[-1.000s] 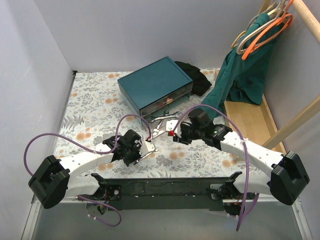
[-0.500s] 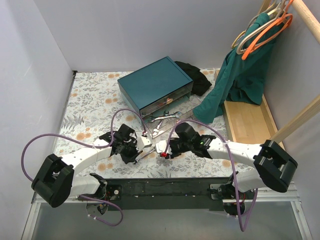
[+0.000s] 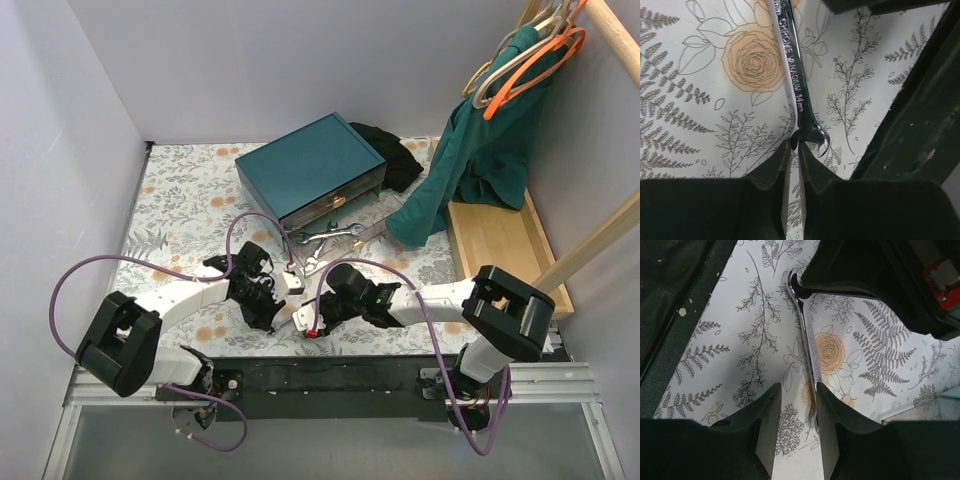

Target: Sort the tools into containers

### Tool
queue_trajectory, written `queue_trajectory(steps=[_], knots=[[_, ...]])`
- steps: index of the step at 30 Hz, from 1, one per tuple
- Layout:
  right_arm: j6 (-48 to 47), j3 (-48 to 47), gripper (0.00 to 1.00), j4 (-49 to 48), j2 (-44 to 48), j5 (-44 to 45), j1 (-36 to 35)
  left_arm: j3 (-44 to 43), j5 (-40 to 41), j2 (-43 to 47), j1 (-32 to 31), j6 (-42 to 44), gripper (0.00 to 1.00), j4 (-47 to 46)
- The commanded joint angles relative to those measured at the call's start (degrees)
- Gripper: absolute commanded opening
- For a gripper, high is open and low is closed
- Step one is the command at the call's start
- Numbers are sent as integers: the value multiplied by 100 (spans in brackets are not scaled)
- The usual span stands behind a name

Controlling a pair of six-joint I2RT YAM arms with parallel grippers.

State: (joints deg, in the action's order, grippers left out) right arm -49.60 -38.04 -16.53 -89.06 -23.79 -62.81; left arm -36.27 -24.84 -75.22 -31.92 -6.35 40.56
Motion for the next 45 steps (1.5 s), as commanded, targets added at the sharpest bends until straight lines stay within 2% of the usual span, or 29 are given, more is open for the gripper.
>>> queue_trajectory(steps=[1,14,16,19,20,24,25,29,30,32,33,36,39,43,45], knots=[[-207,-212,43,-561,-296,94,-144,41,-223,-291,37,204,0,603],[-444,-625,46,-632,-1148,-11,-329,-20,-452,-212,63,143,0,673],[-637,-678,42,-475,-1228,-46,-329,-47,-495,-230,72,117,0,655],[-831,-757,26,-19,-1333,-239,-346,-117,-592,-204,142,64,0,612],[-919,-775,17,97,-1334,-353,-364,-160,-618,-204,195,55,0,585],[-963,-766,4,510,-1255,-530,-364,-284,-662,-221,292,64,0,576],[-955,-775,1,572,-1220,-547,-364,-319,-680,-221,309,64,0,559],[-884,-915,1,836,-974,-504,-347,-582,-689,-195,458,38,0,585],[-849,-959,1,975,-912,-495,-338,-809,-637,-143,494,-119,13,559],[-832,-1204,1,1221,-746,-434,-259,-1117,-644,182,660,-217,30,541],[-832,-1310,1,1553,-675,-407,-215,-1258,-636,331,722,-235,42,515],[-858,-1714,1,2126,-376,-258,31,-1821,-540,876,810,-420,50,269],[-832,-2109,1,2733,-51,-100,286,-2217,-103,1167,819,-787,53,-169],[-1024,-2628,1,3392,406,146,611,-2218,425,1553,828,-1184,56,-986],[-1462,-2839,1,3805,608,243,848,-2104,567,1720,837,-1316,59,-1453]])
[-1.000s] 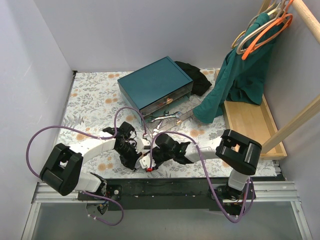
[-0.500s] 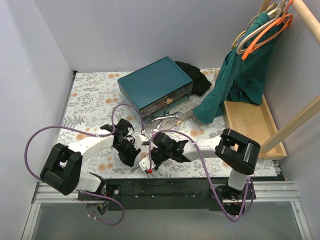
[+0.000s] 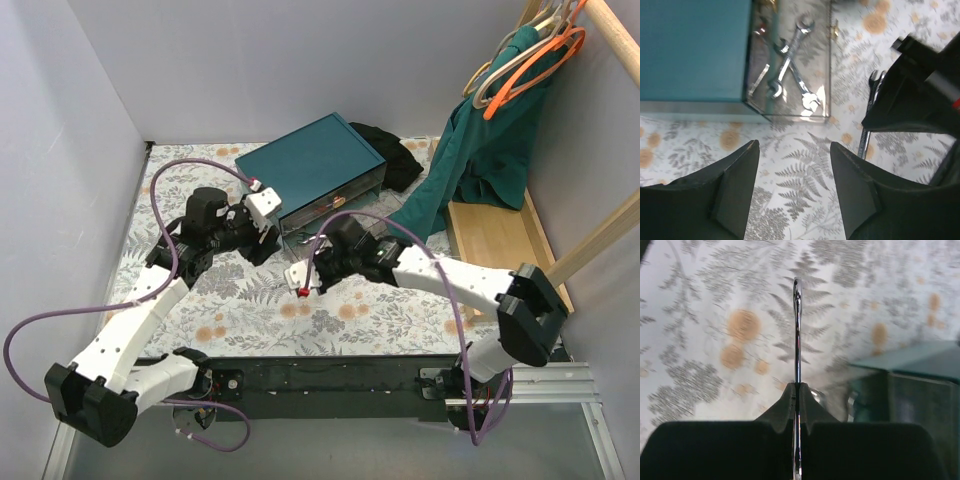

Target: Sort the tools into containers

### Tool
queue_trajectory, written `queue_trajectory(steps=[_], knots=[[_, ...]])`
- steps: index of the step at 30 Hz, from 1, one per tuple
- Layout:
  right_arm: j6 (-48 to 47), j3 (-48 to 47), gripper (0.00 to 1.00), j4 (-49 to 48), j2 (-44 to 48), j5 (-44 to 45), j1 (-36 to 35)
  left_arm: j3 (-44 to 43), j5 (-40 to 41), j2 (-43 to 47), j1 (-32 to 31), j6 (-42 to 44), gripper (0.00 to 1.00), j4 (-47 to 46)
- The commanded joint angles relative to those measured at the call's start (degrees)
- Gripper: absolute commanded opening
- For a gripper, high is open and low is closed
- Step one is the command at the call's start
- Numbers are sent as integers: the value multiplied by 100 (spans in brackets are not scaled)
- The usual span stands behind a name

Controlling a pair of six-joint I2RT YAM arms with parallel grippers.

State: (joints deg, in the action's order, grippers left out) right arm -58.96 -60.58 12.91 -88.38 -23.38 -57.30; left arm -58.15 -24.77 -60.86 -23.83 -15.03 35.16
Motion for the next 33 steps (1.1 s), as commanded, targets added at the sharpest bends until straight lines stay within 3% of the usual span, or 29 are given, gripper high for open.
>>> queue_trajectory(steps=[1,6,10,14,15,16,18,20,24,28,31,33], knots=[[-720,-770,1,1019,584,237,368,93,588,285,28,-475,59,-1010],[-2020,-1035,1,1627,506,272,1185,67,518,110,46,-536,62,-1142],[-2566,-1140,1,1557,85,202,1739,-125,483,-101,46,-589,62,-1169],[-2586,-992,1,619,-337,185,2125,-600,430,-434,54,-406,63,-828],[-2490,-826,13,338,-347,176,2152,-731,464,-462,63,-309,63,-731],[-2350,-720,18,-369,-347,175,2161,-820,517,-488,54,-169,63,-651],[-1919,-544,33,-770,-321,281,2170,-1101,605,-558,63,-62,64,-467],[-1499,-456,38,-1165,-198,342,2188,-1346,719,-620,63,69,68,-335],[-472,-122,41,-1660,171,378,2346,-1418,1079,-725,63,245,80,-632],[813,98,40,-1722,409,711,2548,-1769,1404,-1390,63,343,82,-984],[1649,151,35,-1353,427,1028,2680,-2226,1712,-1953,72,237,82,-1212],[2079,327,26,-1448,470,1255,2785,-2428,1765,-2218,89,193,83,-1336]])
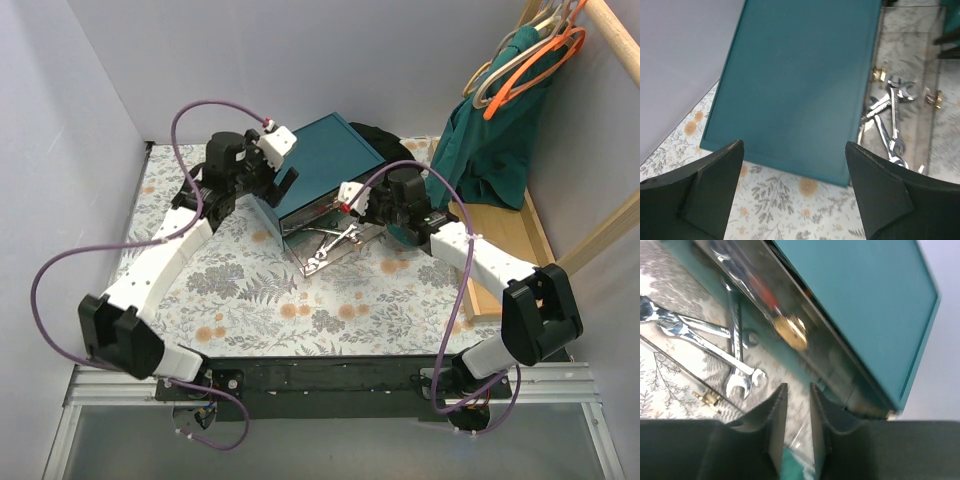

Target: Sort the tools into containers

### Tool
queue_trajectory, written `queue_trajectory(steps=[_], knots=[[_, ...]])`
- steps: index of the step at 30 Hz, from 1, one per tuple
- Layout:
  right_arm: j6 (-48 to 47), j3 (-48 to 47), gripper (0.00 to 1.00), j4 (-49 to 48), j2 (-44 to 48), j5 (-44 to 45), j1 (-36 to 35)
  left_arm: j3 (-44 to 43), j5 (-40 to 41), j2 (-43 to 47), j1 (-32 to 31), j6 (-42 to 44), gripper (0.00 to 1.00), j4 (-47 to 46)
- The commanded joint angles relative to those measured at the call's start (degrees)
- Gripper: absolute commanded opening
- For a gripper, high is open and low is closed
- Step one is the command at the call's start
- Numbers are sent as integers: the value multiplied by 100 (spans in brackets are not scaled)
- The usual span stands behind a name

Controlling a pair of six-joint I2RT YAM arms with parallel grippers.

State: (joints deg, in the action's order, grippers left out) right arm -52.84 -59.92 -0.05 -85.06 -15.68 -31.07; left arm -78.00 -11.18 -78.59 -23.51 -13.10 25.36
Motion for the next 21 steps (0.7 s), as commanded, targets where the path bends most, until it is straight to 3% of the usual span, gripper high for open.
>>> queue_trajectory(steps=[1,2,3,10,21], knots=[[1965,305,18,-205,147,644,189,-619,406,-560,57,-34,83,-383],[2171,375,3,-258,139,793,250,-716,432,-822,83,-87,83,-409],[2286,411,1,-284,138,812,268,-813,441,-955,92,-148,83,-427],[2726,639,1,-469,-29,1146,295,-1604,520,-2011,285,-623,80,-129],[2586,850,1,-83,182,1190,409,-1693,494,-2644,329,-825,80,56]])
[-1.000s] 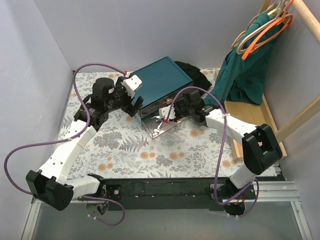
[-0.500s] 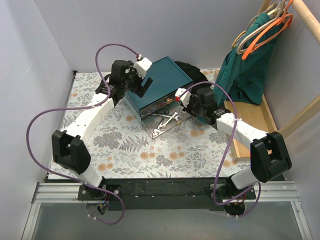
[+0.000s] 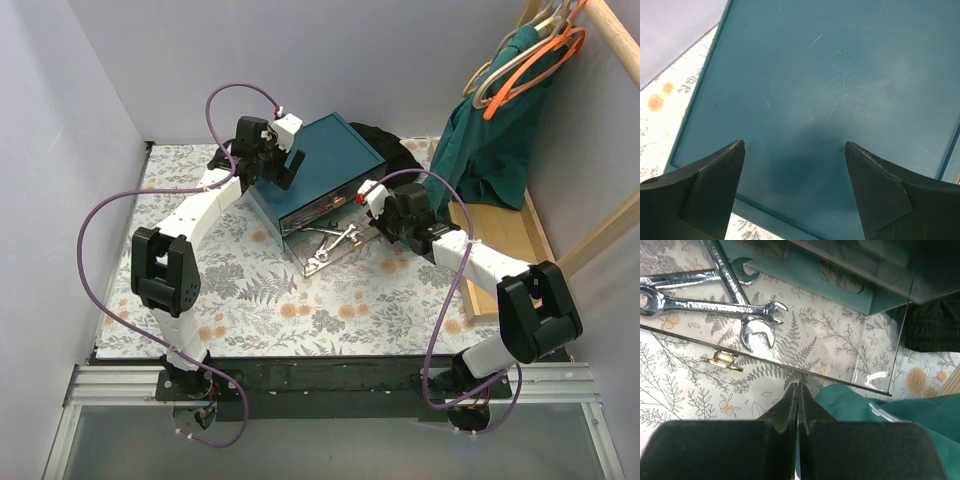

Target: Sort the tools into containers

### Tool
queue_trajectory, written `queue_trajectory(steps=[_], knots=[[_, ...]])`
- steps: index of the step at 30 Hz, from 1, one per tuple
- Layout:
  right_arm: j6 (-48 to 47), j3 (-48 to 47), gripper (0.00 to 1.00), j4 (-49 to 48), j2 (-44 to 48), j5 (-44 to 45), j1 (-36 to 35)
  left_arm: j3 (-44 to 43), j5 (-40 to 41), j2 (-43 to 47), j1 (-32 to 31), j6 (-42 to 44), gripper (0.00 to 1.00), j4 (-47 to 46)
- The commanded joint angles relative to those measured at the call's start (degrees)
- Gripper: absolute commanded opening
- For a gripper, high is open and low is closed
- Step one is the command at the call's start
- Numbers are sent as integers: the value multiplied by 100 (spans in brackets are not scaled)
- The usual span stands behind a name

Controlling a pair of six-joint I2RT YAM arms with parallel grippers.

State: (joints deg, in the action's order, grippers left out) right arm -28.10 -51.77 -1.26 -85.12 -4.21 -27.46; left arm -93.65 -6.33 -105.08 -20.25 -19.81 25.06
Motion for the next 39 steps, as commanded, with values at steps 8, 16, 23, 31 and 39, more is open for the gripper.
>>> queue_trajectory(steps=[8,16,23,31,39], knots=[[-3,167,1,91,22,-63,48,-286,-176,-294,4,-111,79,394],[260,-526,1,-234,-944,-282,48,-260,-343,-391,4,-58,78,658],[998,-1397,1,-550,-1691,-432,57,-163,-483,-417,4,-110,76,825],[3096,-1705,1,-1428,-2228,-844,391,-286,-483,-531,4,-84,75,1045],[4285,-2021,1,-1948,-2834,-792,417,-295,-501,-540,3,100,75,1229]])
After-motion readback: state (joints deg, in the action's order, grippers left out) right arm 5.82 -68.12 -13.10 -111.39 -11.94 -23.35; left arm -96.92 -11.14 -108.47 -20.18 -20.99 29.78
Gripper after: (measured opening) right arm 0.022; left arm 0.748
